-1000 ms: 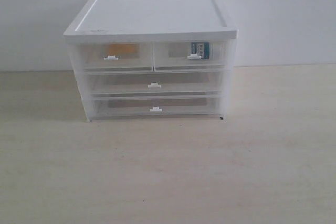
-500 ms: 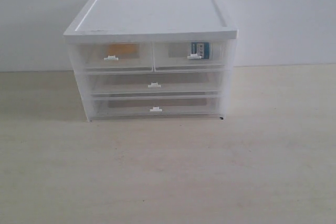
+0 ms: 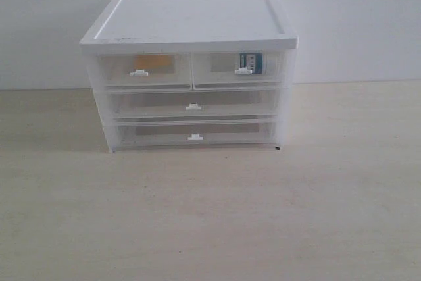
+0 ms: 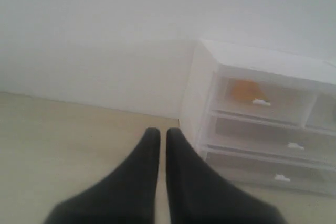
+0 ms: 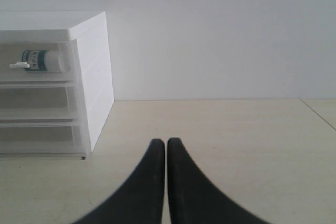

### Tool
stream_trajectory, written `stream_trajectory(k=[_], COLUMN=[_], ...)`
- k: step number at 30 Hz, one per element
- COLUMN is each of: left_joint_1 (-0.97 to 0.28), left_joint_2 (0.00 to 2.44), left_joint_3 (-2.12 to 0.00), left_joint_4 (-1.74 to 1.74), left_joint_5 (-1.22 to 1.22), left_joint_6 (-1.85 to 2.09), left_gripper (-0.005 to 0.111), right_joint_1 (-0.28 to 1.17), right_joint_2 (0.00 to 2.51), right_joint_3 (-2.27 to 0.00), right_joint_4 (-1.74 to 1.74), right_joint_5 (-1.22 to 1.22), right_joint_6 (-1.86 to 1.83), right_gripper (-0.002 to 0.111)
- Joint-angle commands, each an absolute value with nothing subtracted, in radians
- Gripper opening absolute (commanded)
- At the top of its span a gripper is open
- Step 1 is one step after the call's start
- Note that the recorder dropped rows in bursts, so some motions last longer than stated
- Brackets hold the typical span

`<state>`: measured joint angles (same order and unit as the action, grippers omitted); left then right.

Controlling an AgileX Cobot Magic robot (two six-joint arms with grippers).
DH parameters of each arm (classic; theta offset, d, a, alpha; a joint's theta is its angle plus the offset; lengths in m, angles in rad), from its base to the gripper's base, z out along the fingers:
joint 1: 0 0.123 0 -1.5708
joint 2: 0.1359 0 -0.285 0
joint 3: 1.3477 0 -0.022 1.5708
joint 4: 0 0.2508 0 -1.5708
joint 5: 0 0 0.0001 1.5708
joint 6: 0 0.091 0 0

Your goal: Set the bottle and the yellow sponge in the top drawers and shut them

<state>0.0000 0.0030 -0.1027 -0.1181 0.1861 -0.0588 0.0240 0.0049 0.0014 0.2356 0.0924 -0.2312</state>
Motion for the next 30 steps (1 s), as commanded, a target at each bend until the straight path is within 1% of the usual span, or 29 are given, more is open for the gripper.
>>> stream_trajectory(k=[1,7,9,18,30], left_joint_1=[0.001,0.001,0.001,0.001,-0.024], left_joint_2=[0.000,0.000,0.000,0.000,0.000], left_joint_3=[-0.062,0.000,0.000,0.000,0.000], left_joint_4=[-0.115,-0.104,-0.089,-0.055,-0.043], left_joint_5=[0.196,0.191,0.185,0.310,0.314], left_joint_6=[-0.094,-0.094,-0.094,-0.094,-0.064], left_gripper=[0.004,0.004,0.004,0.004,0.004], right_joint_1=[0.020,0.020,0.020,0.020,0.020], right_joint_2=[0.000,0.000,0.000,0.000,0.000], right_joint_3=[0.000,0.000,0.000,0.000,0.000], right_joint_4=[0.228,0.228,0.228,0.228,0.228], right_joint_5=[0.090,0.090,0.090,0.090,0.090], right_joint_6=[-0.234,-0.234,-0.234,-0.234,-0.234], right_gripper=[0.000,0.000,0.000,0.000,0.000])
